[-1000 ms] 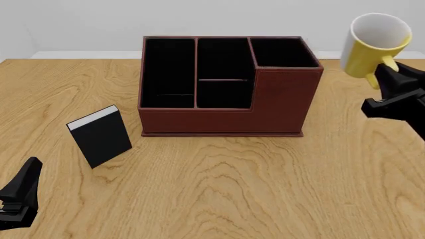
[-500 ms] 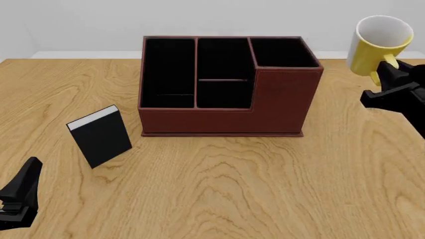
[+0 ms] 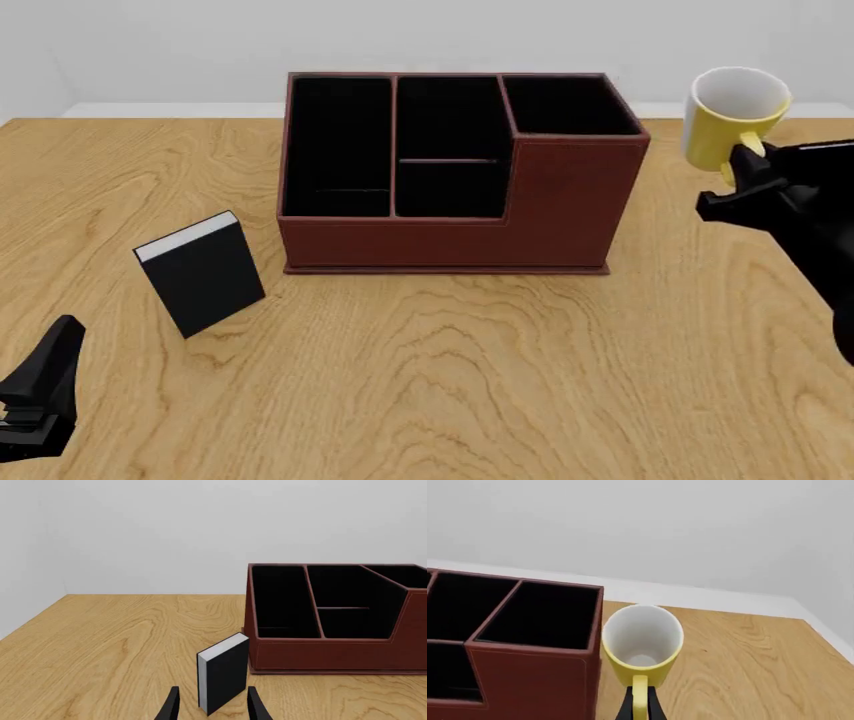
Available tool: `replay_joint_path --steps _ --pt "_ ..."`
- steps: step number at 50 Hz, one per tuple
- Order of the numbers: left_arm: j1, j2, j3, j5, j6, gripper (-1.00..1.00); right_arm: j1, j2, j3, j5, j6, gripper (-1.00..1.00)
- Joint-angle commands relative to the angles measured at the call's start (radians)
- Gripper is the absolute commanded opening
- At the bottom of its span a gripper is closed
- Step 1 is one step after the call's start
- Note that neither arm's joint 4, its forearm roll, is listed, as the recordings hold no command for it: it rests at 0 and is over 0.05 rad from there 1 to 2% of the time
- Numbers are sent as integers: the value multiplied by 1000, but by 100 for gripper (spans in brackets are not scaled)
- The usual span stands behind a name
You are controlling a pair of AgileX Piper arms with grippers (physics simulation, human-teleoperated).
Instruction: Pick up the yellow and white mug and place it to the right of the caddy.
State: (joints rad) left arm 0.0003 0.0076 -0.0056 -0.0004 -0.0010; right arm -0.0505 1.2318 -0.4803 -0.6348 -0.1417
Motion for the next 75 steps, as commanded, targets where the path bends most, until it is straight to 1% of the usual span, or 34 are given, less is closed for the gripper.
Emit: replay_joint_path --steps 1,15,21,23,30,62,75 --pt "0 0 0 0 0 100 -19 112 7 -86 12 -100" --pt "0 0 0 0 0 100 -23 171 22 -135 19 -100" --pt "0 0 0 0 0 100 -23 171 22 -135 19 -100" --pt "0 0 0 0 0 100 -28 208 27 -163 33 -100" --pt "0 0 0 0 0 100 -43 256 24 -193 49 -100" --pt "0 0 0 0 0 100 -48 437 35 -323 65 -100" --pt "0 0 0 0 0 100 -51 477 42 -352 68 -100"
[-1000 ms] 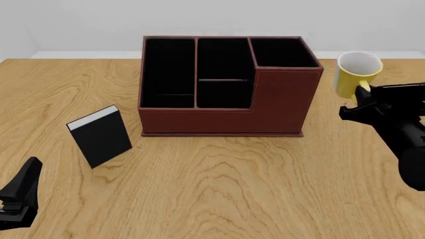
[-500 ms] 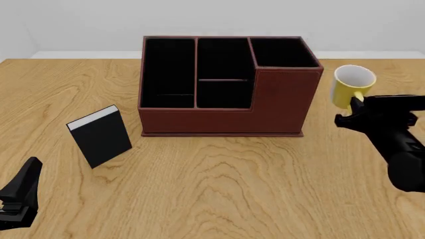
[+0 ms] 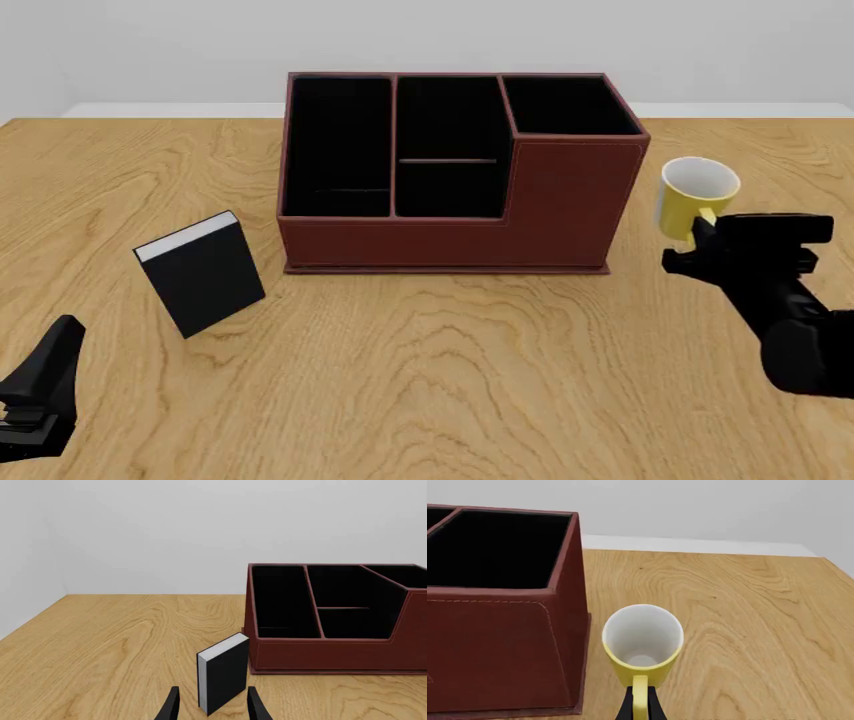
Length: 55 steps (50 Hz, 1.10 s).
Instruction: Pick up the yellow and white mug and place it to the right of the caddy.
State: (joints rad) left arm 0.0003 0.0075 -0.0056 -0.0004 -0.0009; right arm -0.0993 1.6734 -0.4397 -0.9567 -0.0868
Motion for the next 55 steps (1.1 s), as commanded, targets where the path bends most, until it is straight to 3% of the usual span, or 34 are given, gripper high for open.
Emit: replay_joint_path --steps 1,55 --pt "0 0 0 0 0 100 -4 41 2 -34 11 -100" --pt "0 0 0 0 0 100 -23 179 0 -122 8 -100"
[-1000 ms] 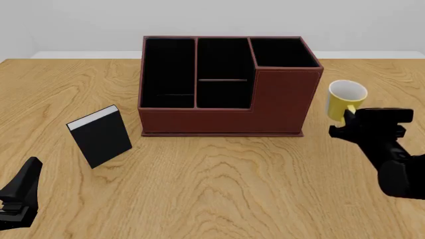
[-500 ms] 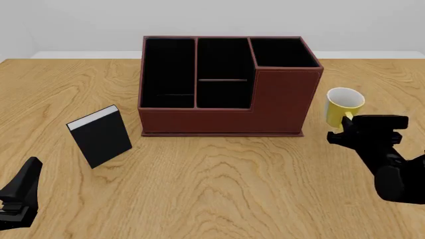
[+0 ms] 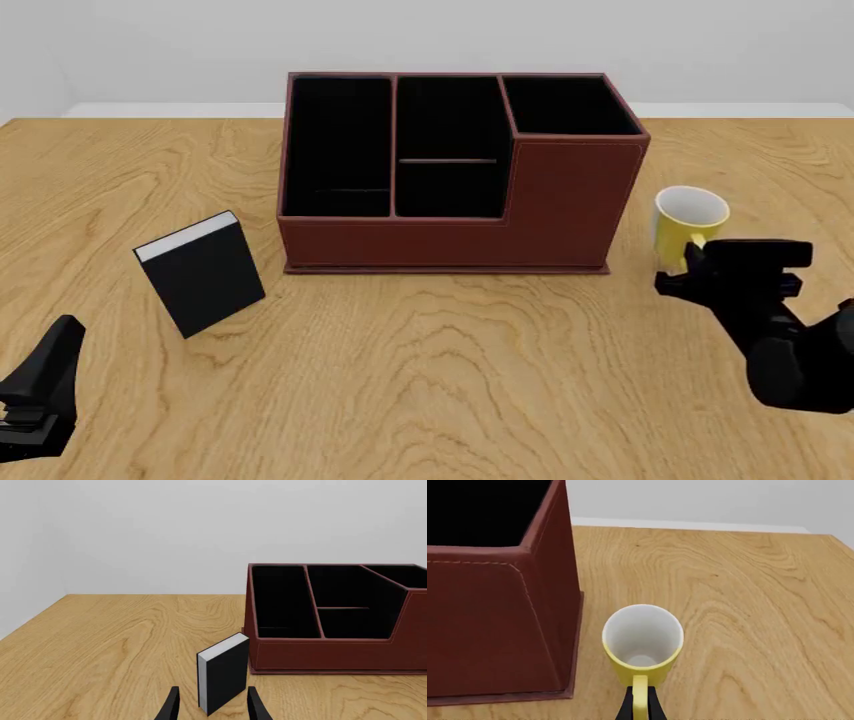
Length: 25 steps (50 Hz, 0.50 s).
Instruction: Pick up the yellow and white mug and place it to the right of the caddy.
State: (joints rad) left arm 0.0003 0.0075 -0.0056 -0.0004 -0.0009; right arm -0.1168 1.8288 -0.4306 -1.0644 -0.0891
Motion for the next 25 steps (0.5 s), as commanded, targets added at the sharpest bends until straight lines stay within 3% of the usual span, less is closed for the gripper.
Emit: replay_joint_path --steps 1,25 --pt "0 0 0 0 0 100 -5 25 -12 -12 11 -100" --pt "0 0 0 0 0 100 -12 116 -28 -58 4 -100"
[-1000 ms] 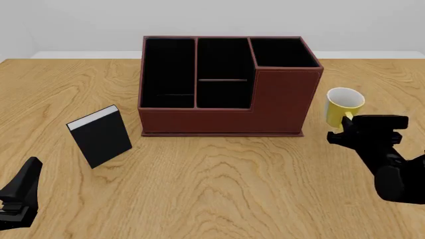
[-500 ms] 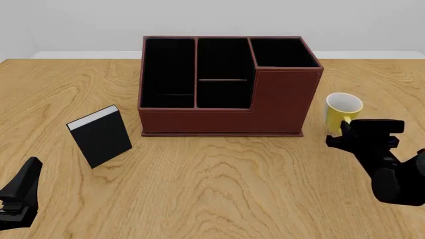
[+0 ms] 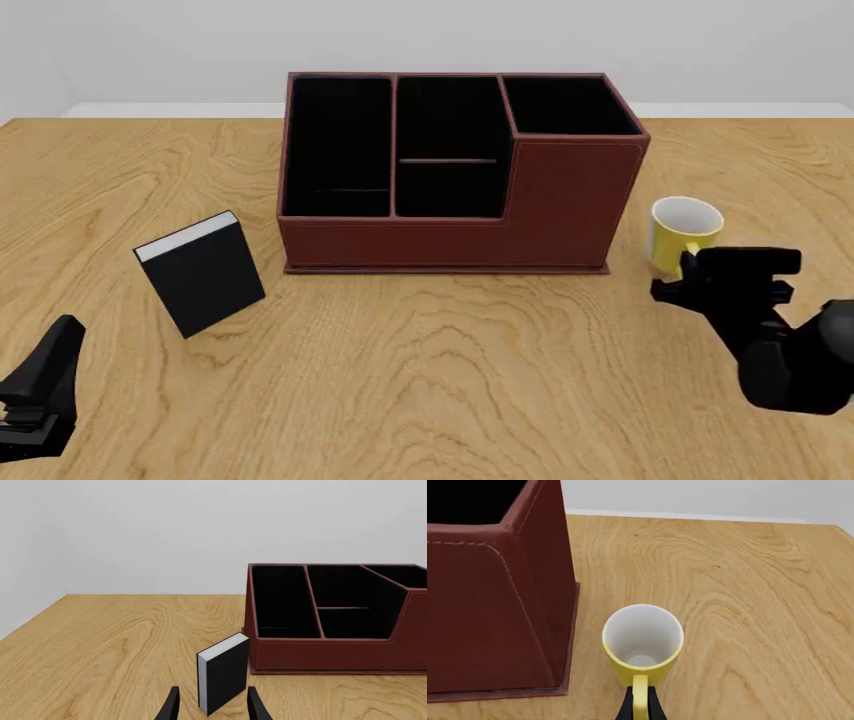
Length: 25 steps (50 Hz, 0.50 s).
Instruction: Pick up the yellow and white mug and place it to the right of the caddy.
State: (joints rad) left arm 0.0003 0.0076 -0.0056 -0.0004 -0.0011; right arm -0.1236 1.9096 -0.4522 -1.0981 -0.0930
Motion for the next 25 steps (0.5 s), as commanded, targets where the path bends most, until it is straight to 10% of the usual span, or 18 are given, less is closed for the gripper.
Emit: replay_joint_path --steps 1,25 --pt "0 0 0 0 0 100 -6 42 -8 -28 9 -100" --pt "0 0 0 0 0 100 -9 99 -10 -55 20 -100"
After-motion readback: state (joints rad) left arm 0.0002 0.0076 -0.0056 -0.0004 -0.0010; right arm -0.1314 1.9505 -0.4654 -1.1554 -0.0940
